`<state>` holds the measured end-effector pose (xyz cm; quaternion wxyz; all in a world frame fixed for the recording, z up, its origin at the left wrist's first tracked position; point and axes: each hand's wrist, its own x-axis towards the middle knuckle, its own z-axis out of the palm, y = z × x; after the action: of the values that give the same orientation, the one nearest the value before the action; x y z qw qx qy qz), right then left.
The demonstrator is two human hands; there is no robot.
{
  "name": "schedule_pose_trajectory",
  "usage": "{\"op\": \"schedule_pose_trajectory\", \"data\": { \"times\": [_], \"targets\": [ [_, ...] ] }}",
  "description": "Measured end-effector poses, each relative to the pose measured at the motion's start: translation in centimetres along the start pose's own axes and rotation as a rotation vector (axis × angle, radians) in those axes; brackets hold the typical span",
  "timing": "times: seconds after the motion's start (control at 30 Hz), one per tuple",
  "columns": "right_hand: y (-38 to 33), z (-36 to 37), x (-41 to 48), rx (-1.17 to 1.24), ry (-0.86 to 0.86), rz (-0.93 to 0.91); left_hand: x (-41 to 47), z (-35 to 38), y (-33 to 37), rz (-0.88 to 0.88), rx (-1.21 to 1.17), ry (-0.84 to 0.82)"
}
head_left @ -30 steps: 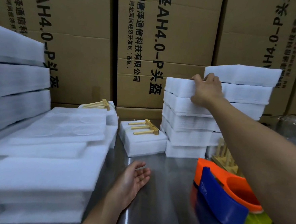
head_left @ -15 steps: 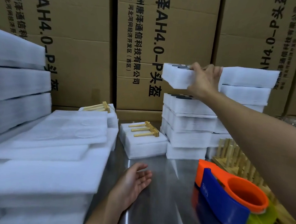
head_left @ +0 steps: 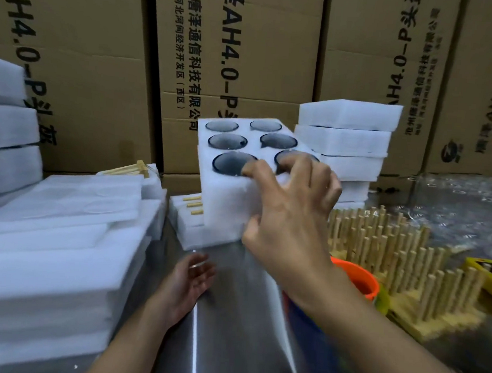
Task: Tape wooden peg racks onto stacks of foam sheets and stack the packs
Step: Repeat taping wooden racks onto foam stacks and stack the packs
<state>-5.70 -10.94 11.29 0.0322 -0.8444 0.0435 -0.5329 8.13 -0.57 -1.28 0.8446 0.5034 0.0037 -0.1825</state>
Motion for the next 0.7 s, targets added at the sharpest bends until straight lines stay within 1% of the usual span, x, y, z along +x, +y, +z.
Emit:
{"op": "schedule_pose_trajectory", "data": {
  "times": [0.1, 0.17, 0.3, 0.37, 0.57, 0.6, 0.67, 0.7],
  "targets": [
    [-0.3, 0.0, -3.7, 0.020, -0.051, -0.007, -0.6, 0.0, 0.2, 0.111, -0.045, -0.020],
    [-0.5, 0.5, -5.9, 0.020, -0.141, -0.022, -1.2, -0.3, 0.1, 0.195, -0.050, -0.039],
    [-0.6, 2.5, -10.0, 0.025, -0.374, -0.098, -1.7, -0.5, 0.7, 0.232, -0.118, -0.091],
    [-0.3, 3.3, -11.2, 0.036, -0.433, -0.115, -1.5, 0.1, 1.0, 0.211, -0.074, -0.085],
    [0.6, 3.6, -11.8, 0.118, -0.500, -0.098, -1.7, 0.4, 0.9, 0.150, 0.170, 0.025],
    [0.7, 3.8, -11.9, 0.129, -0.516, -0.091, -1.7, 0.2, 1.0, 0.190, 0.225, 0.049],
    [0.5, 3.7, -11.7, 0.127, -0.565, -0.080, -2.0, -0.4, 1.3, 0.339, 0.435, 0.162],
    [0.4, 3.6, -11.4, 0.085, -0.607, -0.089, -2.4, -0.6, 1.4, 0.393, 0.515, 0.214]
  ]
}}
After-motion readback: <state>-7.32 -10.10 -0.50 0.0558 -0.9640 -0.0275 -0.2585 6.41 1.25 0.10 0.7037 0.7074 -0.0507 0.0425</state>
